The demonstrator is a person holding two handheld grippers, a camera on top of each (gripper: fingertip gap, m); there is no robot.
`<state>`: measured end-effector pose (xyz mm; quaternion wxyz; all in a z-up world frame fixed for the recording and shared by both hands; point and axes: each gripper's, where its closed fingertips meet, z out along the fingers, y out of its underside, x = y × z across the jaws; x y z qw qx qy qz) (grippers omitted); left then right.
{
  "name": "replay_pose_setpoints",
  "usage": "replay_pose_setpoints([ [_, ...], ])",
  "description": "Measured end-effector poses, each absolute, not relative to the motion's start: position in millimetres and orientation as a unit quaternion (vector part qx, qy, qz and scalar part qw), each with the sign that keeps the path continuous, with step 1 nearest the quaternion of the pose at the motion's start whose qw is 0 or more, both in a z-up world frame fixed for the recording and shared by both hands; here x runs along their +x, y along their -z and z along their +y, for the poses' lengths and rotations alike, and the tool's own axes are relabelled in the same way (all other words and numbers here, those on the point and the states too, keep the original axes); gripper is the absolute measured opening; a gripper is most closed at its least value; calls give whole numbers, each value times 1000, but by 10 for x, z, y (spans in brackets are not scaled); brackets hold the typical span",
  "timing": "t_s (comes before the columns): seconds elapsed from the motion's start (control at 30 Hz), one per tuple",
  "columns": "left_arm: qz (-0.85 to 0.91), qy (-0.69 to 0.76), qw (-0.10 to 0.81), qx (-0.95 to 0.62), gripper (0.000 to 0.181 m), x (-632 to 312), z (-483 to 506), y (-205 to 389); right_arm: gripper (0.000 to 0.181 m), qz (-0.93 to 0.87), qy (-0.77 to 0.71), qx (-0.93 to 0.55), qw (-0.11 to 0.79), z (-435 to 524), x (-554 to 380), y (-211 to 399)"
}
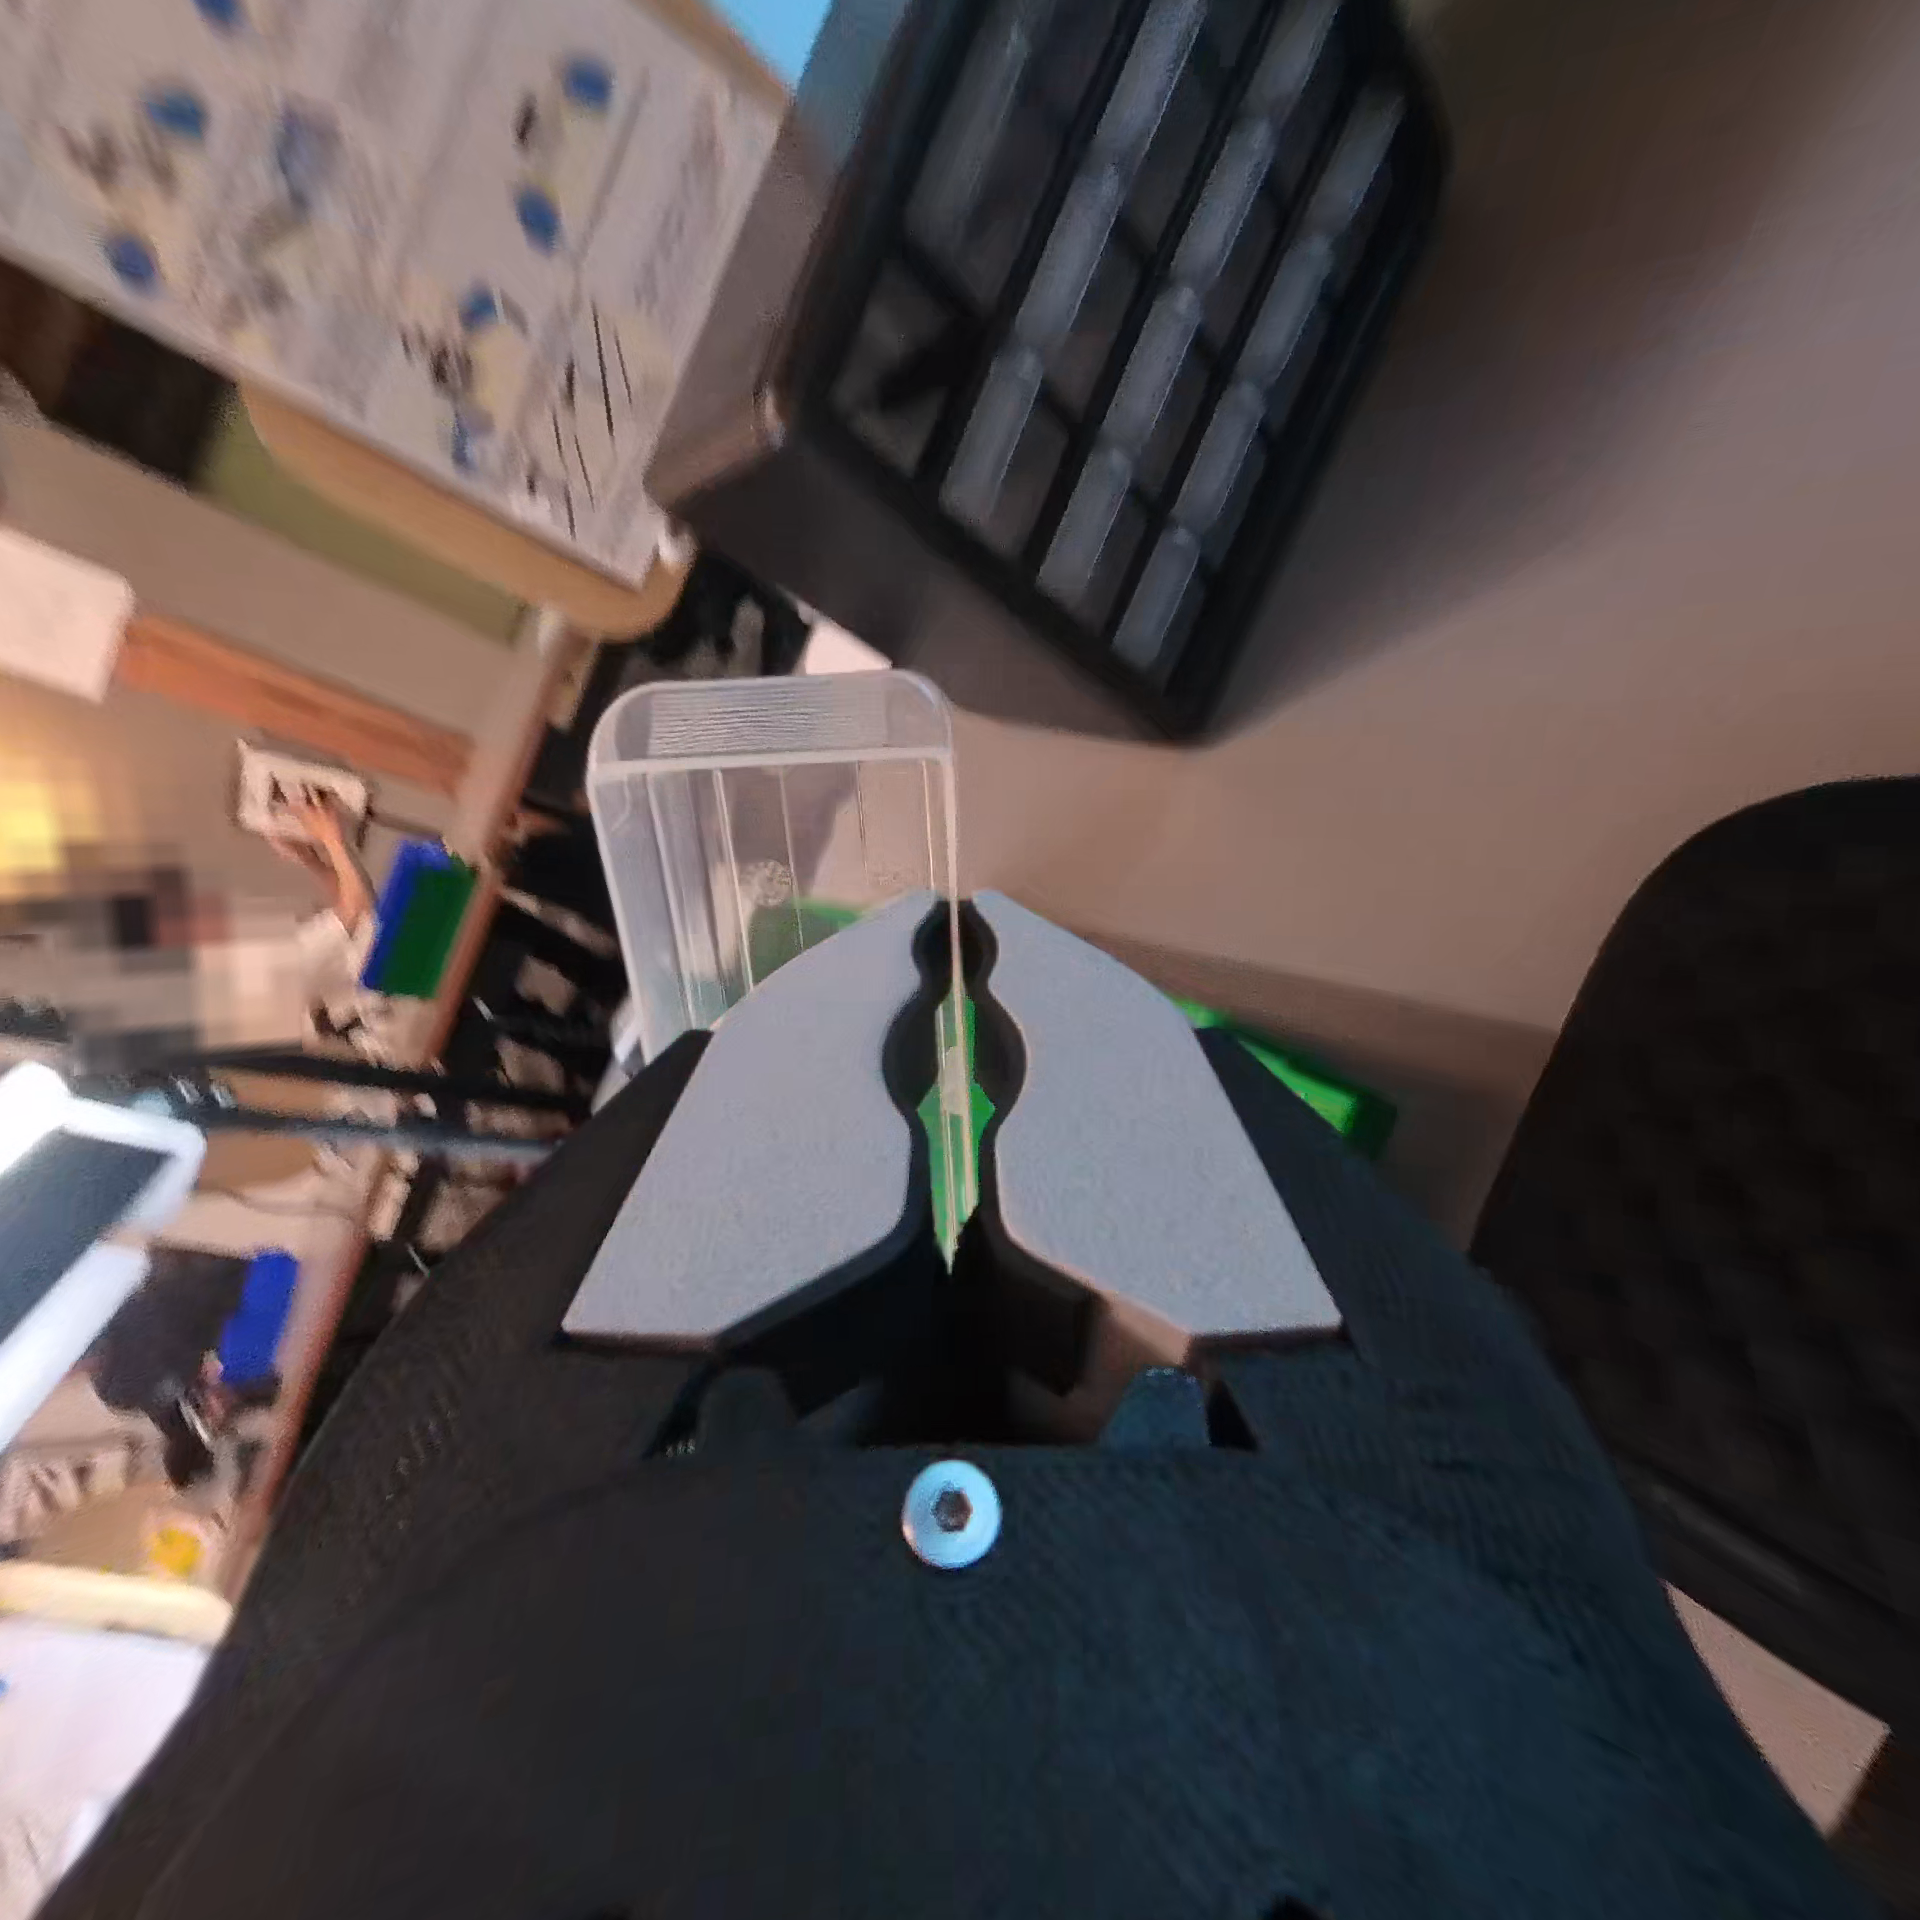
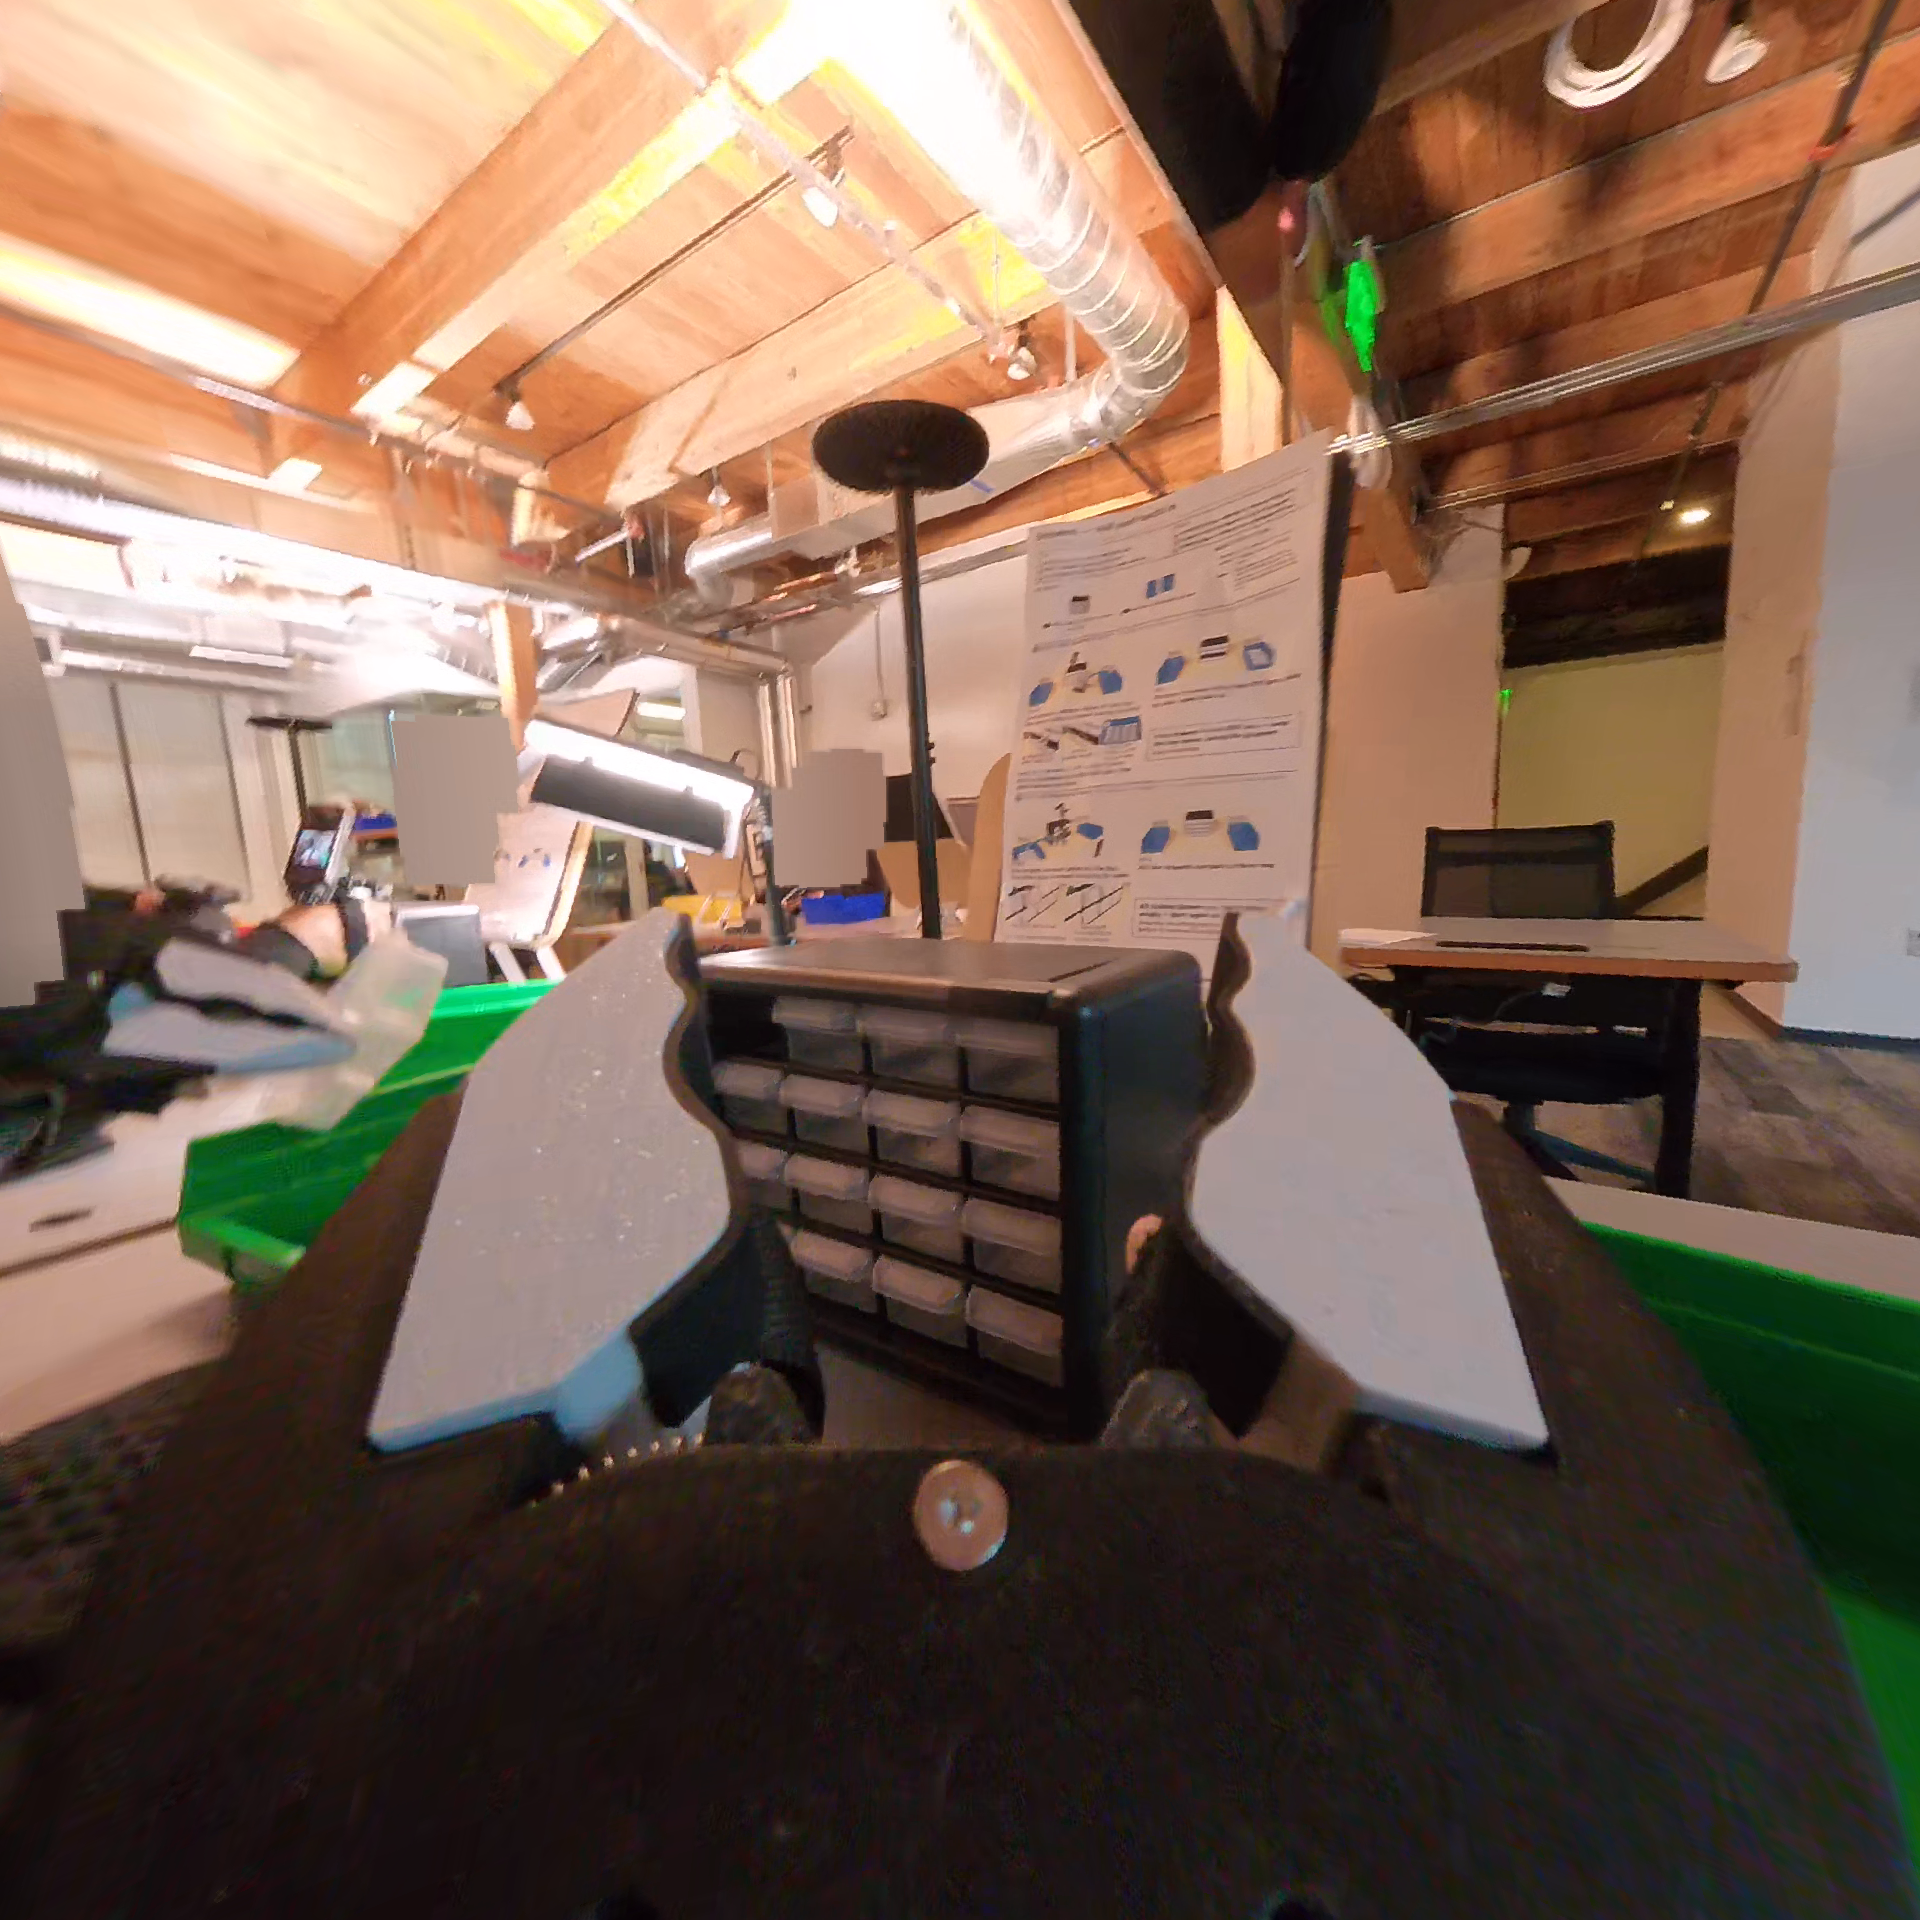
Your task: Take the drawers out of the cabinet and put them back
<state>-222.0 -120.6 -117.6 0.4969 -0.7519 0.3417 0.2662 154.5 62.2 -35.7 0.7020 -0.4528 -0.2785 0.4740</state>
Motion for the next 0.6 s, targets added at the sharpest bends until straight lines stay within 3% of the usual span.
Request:
replay_pose_setpoints([
  [0.03, 369, -264, 505, -735, 1, -2068, -1189, 1116, 91, -298, -472, -449, 698, 570, 1484, 386],
  [0.33, 578, -133, 522, -614, 1, -506, -1017, 1131, 85, -547, -468, -404, 564, -416, 482, 1043],
  [0.47, 642, -121, 472, -591, 1, -117, -910, 1343, 92, -622, -347, -366, 599, -631, 101, 1309],
  [0.6, 685, -102, 434, -576, 1, 99, -884, 1487, 78, -650, -295, -337, 614, -696, 22, 1353],
])
